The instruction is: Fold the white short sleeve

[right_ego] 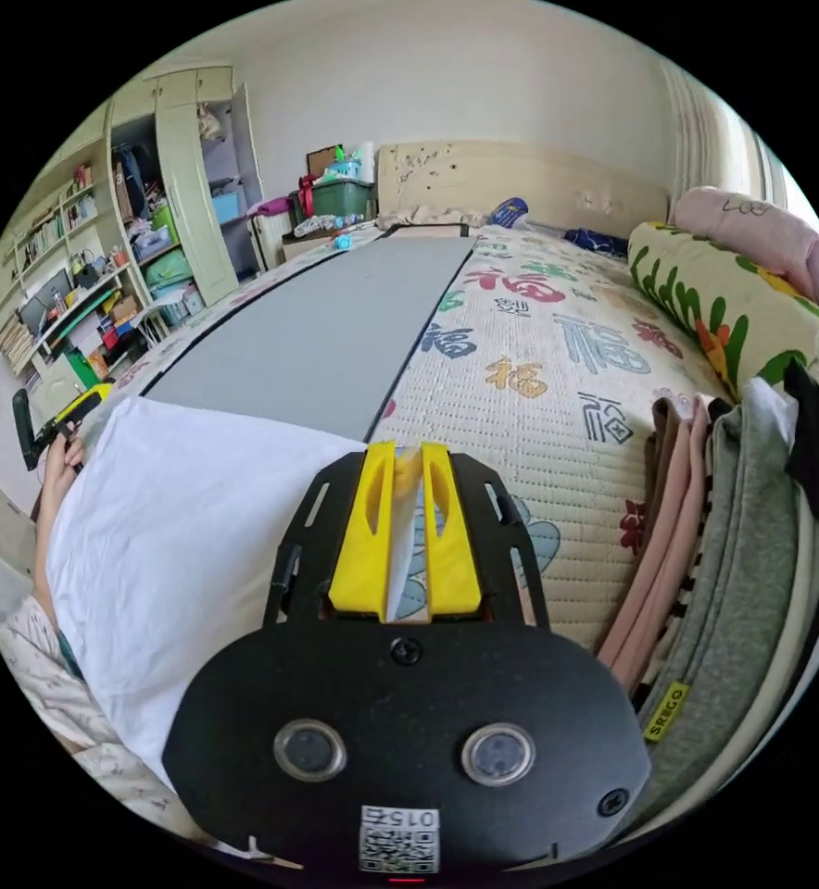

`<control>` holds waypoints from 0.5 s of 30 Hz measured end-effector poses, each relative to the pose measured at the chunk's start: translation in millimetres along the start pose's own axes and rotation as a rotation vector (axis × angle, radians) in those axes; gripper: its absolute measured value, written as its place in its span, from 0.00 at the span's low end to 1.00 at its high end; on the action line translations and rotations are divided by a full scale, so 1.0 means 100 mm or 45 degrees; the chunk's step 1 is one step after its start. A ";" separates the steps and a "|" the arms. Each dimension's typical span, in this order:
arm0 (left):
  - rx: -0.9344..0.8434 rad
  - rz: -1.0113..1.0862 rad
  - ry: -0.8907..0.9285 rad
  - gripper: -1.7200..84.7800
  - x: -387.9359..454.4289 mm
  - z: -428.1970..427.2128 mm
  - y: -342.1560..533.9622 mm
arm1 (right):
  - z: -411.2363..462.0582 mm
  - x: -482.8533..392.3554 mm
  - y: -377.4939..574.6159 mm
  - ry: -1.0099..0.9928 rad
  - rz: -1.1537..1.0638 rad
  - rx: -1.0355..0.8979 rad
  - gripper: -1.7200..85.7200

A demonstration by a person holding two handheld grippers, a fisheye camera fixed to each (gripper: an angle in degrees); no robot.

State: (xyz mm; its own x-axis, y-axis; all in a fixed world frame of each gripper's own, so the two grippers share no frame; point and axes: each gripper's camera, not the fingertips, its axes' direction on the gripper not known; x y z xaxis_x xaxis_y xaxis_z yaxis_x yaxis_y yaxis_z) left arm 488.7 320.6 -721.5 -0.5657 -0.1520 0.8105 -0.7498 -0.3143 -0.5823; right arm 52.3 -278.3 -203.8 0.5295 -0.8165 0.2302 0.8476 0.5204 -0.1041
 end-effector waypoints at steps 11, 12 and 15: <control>0.277 0.597 0.185 0.07 1.77 -0.59 0.87 | -2.53 -2.35 2.17 0.517 -1.082 0.383 0.03; 0.187 0.800 0.399 0.08 2.13 -0.68 1.00 | -2.88 -2.51 2.41 0.368 -1.216 0.326 0.05; 0.123 1.119 0.690 0.10 2.89 -0.87 1.37 | -3.75 -2.84 2.85 -0.015 -1.436 0.243 0.09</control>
State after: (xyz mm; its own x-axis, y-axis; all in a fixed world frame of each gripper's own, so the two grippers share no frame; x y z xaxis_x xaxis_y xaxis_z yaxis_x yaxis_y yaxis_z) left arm 192.6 315.1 -572.7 -0.9963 0.0707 -0.0494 0.0195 -0.3736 -0.9274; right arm 156.6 7.6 -661.2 -0.5304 -0.8408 0.1088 0.8204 -0.4767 0.3157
